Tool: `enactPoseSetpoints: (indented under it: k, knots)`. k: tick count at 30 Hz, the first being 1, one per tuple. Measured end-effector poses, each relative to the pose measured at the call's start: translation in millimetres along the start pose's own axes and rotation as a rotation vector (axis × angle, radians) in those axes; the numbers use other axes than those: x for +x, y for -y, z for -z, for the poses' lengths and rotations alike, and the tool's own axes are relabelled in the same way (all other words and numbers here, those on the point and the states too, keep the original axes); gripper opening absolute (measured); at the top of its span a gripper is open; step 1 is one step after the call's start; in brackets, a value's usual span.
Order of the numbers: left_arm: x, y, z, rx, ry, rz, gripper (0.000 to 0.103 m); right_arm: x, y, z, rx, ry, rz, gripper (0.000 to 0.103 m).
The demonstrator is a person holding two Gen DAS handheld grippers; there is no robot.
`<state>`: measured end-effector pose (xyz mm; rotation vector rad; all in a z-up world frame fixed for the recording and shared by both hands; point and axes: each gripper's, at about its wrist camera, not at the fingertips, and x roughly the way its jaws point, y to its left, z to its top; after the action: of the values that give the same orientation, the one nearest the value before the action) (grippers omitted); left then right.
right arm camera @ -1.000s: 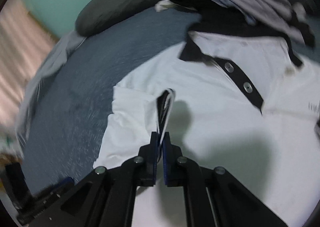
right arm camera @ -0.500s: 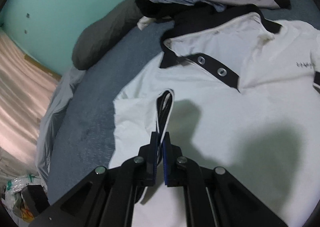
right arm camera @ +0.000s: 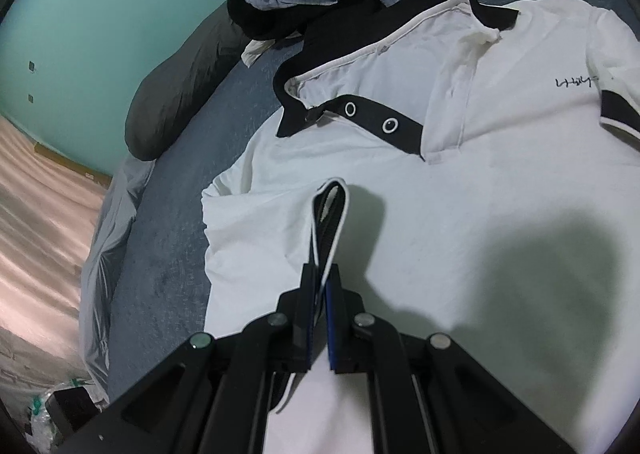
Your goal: Fold clothes
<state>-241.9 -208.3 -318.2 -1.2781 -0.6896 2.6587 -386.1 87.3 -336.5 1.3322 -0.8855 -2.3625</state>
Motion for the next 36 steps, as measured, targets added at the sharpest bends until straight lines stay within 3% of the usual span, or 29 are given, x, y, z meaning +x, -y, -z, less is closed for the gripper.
enactPoseSetpoints:
  k: [7, 10, 12, 16, 19, 23, 36]
  knots:
    - [18.1, 23.7, -3.0, 0.083, -0.011, 0.014, 0.031, -12.9, 0.9, 3.1, 0.023, -0.018, -0.008, 0.009]
    - [28.9, 30.7, -8.6, 0.125, -0.011, 0.006, 0.031, -24.7, 2.8, 5.1, 0.027, -0.004, -0.015, 0.023]
    - [33.2, 30.5, -10.0, 0.129, -0.016, 0.006, 0.031, -31.5, 5.0, 6.3, 0.031, -0.007, -0.032, 0.026]
    - [42.9, 33.2, -11.8, 0.115, -0.024, 0.05, 0.03, -34.9, 1.1, 10.2, -0.011, -0.038, -0.044, 0.026]
    - [47.2, 32.4, -9.1, 0.105, -0.034, 0.074, 0.013, -34.9, -2.4, 13.3, -0.026, -0.054, -0.055, 0.026]
    - [50.9, 25.8, -10.4, 0.065, -0.036, 0.09, 0.004, -35.6, -3.8, 14.7, -0.029, -0.059, -0.064, 0.026]
    - [46.6, -1.3, -12.0, -0.065, -0.003, 0.085, 0.002, -36.2, 4.4, 10.9, -0.024, -0.061, -0.038, 0.026]
